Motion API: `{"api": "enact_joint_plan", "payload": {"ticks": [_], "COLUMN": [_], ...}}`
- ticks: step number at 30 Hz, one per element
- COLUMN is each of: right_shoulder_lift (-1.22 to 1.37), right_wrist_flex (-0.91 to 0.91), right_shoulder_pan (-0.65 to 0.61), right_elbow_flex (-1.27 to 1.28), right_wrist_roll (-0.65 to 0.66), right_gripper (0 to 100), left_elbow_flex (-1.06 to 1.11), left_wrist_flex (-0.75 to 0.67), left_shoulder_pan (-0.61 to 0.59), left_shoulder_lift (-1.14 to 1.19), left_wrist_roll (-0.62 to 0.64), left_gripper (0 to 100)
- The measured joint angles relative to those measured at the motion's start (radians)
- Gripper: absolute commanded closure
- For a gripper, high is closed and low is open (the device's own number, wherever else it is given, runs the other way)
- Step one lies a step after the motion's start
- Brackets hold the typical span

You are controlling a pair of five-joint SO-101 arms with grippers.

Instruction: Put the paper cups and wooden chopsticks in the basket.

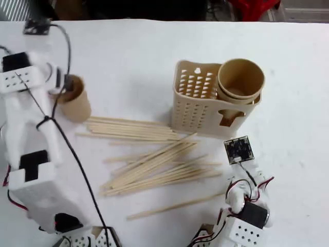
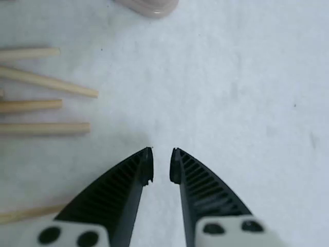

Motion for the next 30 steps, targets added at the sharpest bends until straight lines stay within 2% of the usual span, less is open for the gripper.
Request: {"api": "enact_joint_plan", "payload": {"ticks": [5, 14, 20, 23, 26, 30], "right_shoulder_lift": [0.0, 0.0, 0.0, 0.0, 0.0, 0.0], "right_wrist_flex": [0.0, 0.0, 0.0, 0.0, 0.0, 0.0], "right_shoulder_pan": [0.0, 0.0, 0.0, 0.0, 0.0, 0.0], "right_elbow_flex": [0.0, 0.0, 0.0, 0.0, 0.0, 0.0], "right_wrist_roll": [0.0, 0.0, 0.0, 0.0, 0.0, 0.0], "right_gripper": [93.2, 93.2, 93.2, 93.2, 93.2, 93.2], "left_elbow_flex": [-0.02, -0.02, -0.054, -0.051, 0.005, 0.129], "left_wrist_flex": [0.0, 0.0, 0.0, 0.0, -0.014, -0.11], "left_shoulder_pan": [0.044, 0.051, -0.018, -0.029, -0.031, -0.046], "left_shoulder_lift": [0.0, 0.0, 0.0, 0.0, 0.0, 0.0], "left_wrist_roll": [0.006, 0.006, 0.006, -0.037, -0.06, -0.064], "left_gripper": [75, 77, 78, 78, 78, 78]}}
